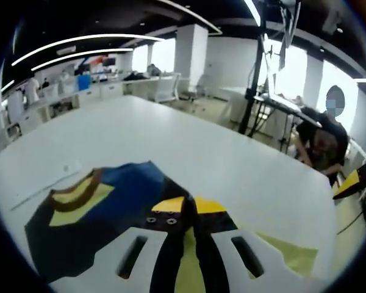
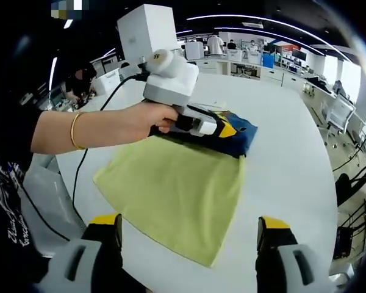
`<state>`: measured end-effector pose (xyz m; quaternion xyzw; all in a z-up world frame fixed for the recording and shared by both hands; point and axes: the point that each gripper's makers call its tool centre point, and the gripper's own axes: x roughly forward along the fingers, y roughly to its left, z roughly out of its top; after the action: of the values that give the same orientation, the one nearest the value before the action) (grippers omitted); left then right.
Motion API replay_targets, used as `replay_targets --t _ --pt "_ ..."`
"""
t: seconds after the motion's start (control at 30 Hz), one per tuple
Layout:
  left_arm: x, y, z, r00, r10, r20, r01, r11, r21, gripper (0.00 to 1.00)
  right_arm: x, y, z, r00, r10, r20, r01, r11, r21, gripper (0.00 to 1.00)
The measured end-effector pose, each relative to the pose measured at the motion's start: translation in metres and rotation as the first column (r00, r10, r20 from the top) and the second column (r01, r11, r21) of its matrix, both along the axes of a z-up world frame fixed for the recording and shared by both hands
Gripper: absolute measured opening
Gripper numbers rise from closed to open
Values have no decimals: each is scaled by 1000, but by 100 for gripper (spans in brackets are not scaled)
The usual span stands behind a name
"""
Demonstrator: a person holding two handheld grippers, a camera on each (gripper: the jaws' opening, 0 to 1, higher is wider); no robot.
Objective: Fold the garment on the visible template until the final outline fits inside the template.
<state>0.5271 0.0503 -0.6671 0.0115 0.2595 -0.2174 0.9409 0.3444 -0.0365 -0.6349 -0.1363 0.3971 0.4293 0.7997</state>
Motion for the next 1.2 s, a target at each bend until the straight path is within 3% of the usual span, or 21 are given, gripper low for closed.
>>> replay_targets --t 0.47,0.6,0.73,1.0,1.2 --pt "-6 -19 -26 998 -40 -52 38 999 -38 0 2 -2 -7 1000 -12 -13 12 1000 -3 92" --pt "-8 -31 -30 995 -72 -70 66 994 -89 0 3 -3 -8 1000 -18 -15 18 1000 2 92" --pt "-11 -34 -33 994 -86 -72 81 994 -68 5 3 -4 -9 1000 -23 -16 23 1000 1 92" --pt "-9 -23 -12 997 -75 -5 75 996 -41 16 3 -5 -10 1000 -23 -18 23 1000 2 92" --pt "-10 -6 10 998 -46 34 47 998 -39 33 5 -5 -7 1000 -24 -11 24 1000 13 92"
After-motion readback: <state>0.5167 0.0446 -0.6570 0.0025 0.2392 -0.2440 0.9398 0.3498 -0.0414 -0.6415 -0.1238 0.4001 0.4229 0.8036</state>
